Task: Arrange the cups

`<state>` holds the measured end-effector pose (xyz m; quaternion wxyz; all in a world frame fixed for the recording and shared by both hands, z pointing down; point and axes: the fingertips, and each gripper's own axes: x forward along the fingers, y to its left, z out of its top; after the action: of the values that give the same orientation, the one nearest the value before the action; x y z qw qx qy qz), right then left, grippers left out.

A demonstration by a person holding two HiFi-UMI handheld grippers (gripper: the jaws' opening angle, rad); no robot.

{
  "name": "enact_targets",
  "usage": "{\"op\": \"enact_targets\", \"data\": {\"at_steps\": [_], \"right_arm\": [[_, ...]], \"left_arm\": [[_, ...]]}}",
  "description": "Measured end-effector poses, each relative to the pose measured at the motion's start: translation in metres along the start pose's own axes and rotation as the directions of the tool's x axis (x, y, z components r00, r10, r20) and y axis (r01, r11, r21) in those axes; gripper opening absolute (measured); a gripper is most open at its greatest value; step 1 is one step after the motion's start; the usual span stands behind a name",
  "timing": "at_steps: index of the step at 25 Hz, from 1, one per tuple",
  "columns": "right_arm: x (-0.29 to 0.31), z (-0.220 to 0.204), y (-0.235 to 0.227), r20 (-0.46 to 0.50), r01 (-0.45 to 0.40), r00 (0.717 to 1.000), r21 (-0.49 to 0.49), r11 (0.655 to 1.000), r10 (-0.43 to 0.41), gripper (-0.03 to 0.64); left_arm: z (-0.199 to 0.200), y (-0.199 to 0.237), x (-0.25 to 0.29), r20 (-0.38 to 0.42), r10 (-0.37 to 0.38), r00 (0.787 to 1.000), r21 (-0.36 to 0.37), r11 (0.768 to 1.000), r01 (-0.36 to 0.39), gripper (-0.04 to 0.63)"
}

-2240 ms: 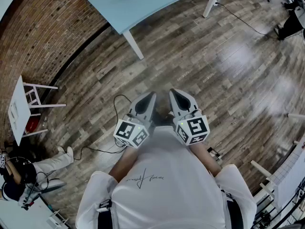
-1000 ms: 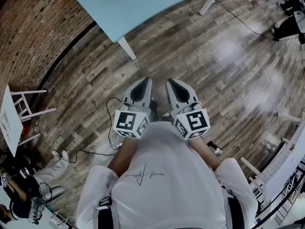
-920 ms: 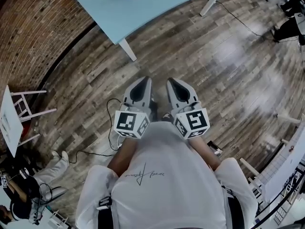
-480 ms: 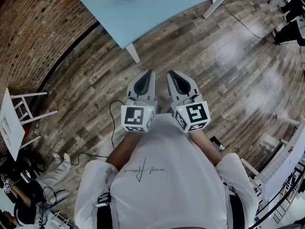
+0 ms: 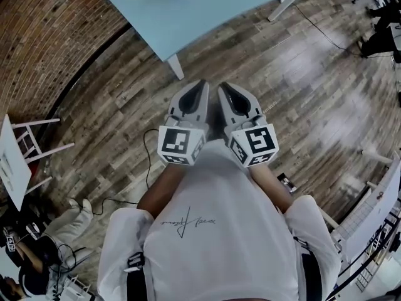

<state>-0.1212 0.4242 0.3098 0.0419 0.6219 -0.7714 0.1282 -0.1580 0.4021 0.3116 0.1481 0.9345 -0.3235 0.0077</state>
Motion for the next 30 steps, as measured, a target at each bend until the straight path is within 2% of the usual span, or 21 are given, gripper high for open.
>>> {"op": "enact_targets", "data": {"at_steps": [13, 22, 30], "right_arm": [[0.036, 0.013, -0.028, 0.001, -0.022, 1.000, 0.028, 0.999, 0.022, 0.023], [0.061, 0.021, -0.078, -0.019, -0.027, 0.999, 0.050, 0.998, 0.028, 0.022], [0.085, 0.036, -0.134, -0.015, -0.057, 0.998, 0.040, 0.998, 0.058, 0.023]], "left_arm": [[0.008, 0.012, 0.039, -0.019, -0.001, 1.000, -0.028, 1.000, 0.000, 0.008], [0.009, 0.014, 0.096, -0.043, 0.016, 0.999, -0.048, 0.999, -0.018, 0.008], [0.018, 0.014, 0.158, -0.030, 0.043, 0.999, -0.053, 0.998, -0.045, 0.008]]}}
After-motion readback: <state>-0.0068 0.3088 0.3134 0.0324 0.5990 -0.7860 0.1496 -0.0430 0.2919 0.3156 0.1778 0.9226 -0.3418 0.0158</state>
